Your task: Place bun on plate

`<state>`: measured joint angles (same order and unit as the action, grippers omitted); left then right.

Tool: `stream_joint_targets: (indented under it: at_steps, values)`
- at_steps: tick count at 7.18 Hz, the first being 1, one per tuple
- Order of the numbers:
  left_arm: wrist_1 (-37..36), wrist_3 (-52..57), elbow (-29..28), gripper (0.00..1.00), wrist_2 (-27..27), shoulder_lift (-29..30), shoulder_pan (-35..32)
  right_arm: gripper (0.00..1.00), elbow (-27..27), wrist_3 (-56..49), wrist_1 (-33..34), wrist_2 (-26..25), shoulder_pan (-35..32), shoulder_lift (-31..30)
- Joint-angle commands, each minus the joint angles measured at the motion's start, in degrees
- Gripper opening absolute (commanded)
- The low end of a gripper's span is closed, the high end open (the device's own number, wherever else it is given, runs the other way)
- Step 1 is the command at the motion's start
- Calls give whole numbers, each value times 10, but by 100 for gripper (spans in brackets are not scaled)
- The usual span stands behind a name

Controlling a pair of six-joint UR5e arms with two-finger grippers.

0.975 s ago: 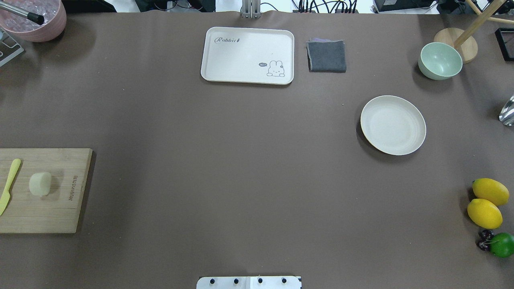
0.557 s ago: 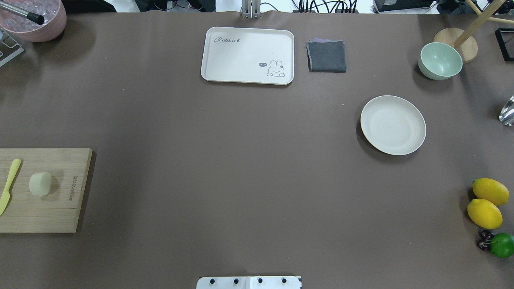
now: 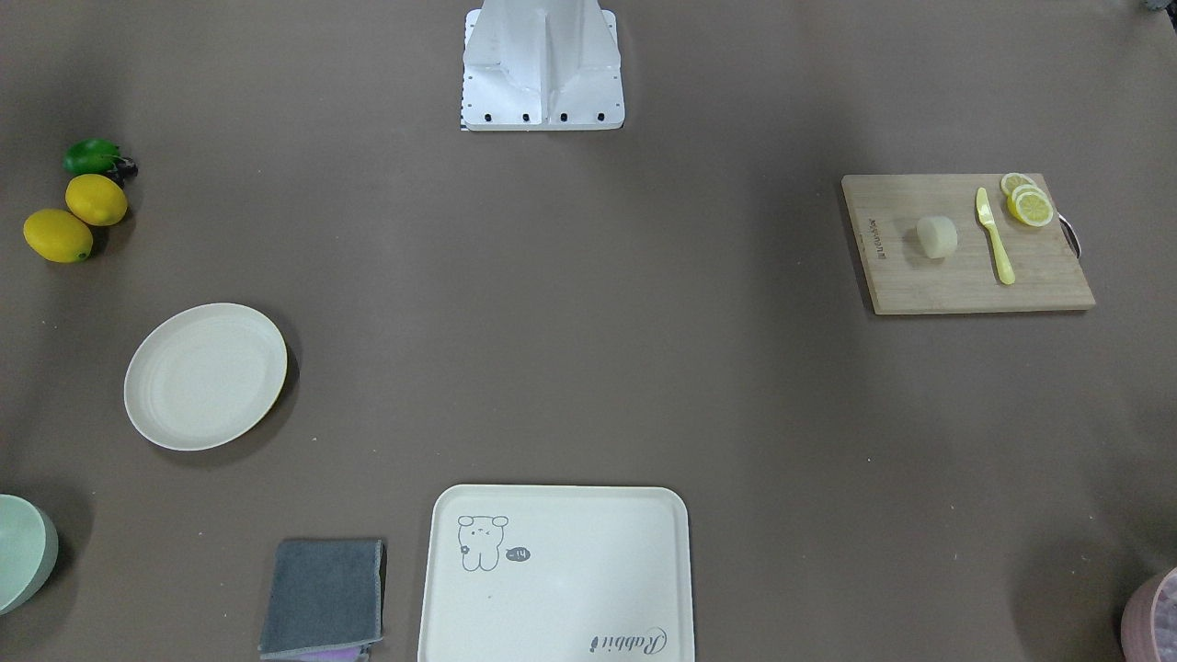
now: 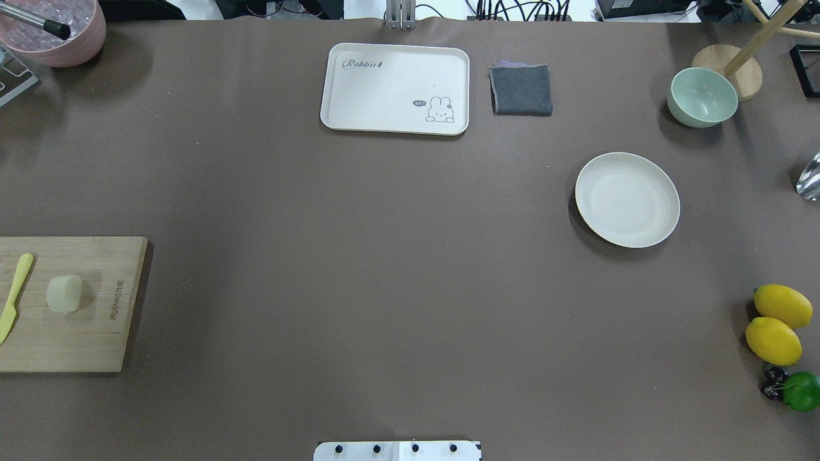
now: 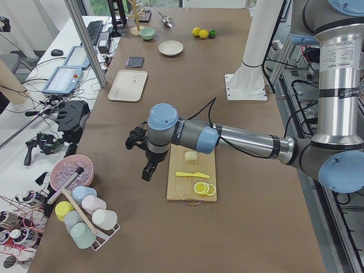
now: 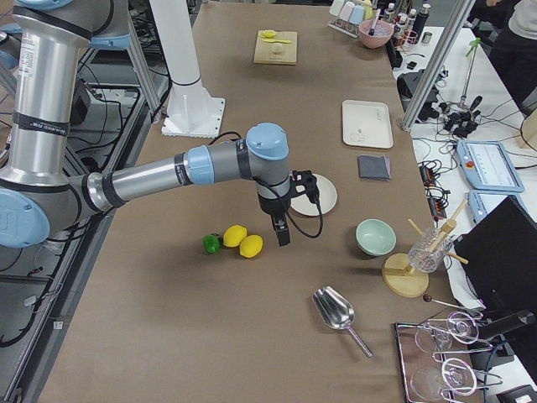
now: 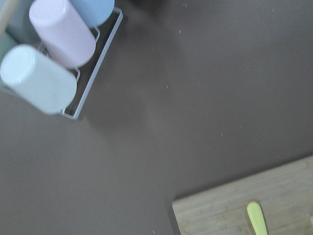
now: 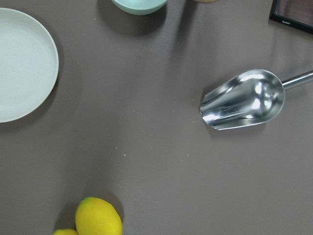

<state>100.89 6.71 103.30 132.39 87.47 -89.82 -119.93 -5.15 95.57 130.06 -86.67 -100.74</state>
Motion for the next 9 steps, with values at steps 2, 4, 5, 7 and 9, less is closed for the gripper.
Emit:
stream_joint_targets:
  at_steps: [2,4,5,7,9]
  values:
    - [64,-14,-6,98,98,-4,1,100,13,142,-19,26,67,55]
    - [136,-108,-11,98,104,-30,41,100,101,249,-173,24,122,51]
    - [168,-147,-13,97,97,-33,63,100,149,349,-280,14,171,56]
    - [192,-153,-11,98,97,-45,64,97,250,464,-426,-33,239,86]
    - [200,-152,-9,97,96,-45,63,93,357,584,-577,-84,307,114]
